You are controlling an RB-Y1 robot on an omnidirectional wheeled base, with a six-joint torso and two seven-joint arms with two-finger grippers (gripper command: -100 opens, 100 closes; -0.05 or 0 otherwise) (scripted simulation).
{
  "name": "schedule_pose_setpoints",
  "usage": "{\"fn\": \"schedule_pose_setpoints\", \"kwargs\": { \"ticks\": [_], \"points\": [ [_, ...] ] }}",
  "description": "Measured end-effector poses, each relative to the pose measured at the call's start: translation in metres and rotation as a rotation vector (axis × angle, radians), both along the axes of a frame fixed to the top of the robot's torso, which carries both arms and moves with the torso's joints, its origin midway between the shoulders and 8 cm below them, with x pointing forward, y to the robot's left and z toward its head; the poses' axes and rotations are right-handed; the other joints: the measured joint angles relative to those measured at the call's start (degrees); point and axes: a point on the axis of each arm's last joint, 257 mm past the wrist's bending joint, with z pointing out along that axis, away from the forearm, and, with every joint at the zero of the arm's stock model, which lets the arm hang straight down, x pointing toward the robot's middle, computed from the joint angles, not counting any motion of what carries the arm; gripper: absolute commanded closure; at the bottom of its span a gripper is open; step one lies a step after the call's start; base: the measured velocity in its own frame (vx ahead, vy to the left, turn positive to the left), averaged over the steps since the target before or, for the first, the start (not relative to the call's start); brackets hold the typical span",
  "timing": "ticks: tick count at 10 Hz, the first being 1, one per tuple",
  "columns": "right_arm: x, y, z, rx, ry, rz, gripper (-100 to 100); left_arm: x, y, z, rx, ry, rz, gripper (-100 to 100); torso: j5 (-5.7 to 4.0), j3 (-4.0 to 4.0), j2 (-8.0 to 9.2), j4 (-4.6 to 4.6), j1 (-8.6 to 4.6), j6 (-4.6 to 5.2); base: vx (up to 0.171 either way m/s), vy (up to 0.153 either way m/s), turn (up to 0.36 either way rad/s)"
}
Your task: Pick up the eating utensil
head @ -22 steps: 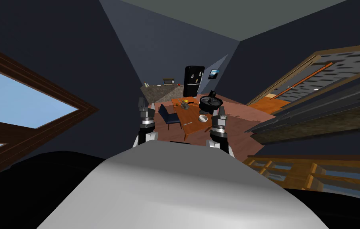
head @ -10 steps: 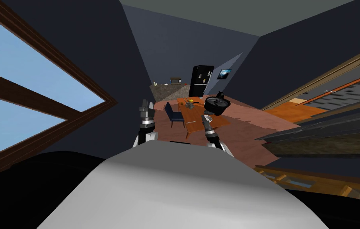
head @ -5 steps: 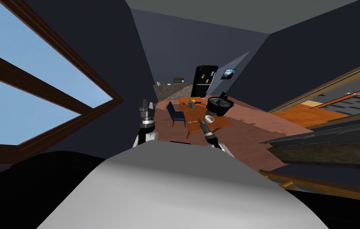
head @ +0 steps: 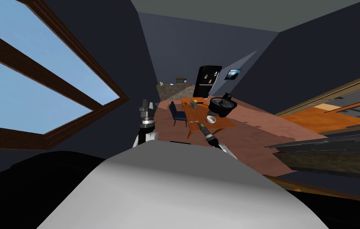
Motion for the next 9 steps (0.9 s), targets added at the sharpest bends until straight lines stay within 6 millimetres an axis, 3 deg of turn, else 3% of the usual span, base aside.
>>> {"fn": "schedule_pose_setpoints", "kwargs": {
  "ticks": [4,9],
  "points": [
    [-0.011,-0.026,-0.054,-0.185,0.092,0.045,-100,0.0,0.0,0.0,0.0,0.0,0.0,0,0.02,-0.01,-0.01,0.0,0.07,-0.03,-0.023,0.025,0.125],
    [-0.029,-0.059,-0.097,-0.345,0.171,0.079,-100,0.0,0.0,0.0,0.0,0.0,0.0,0,0.02,-0.07,-0.12,-0.02,0.11,-0.03,0.002,0.025,0.087]
  ]
}}
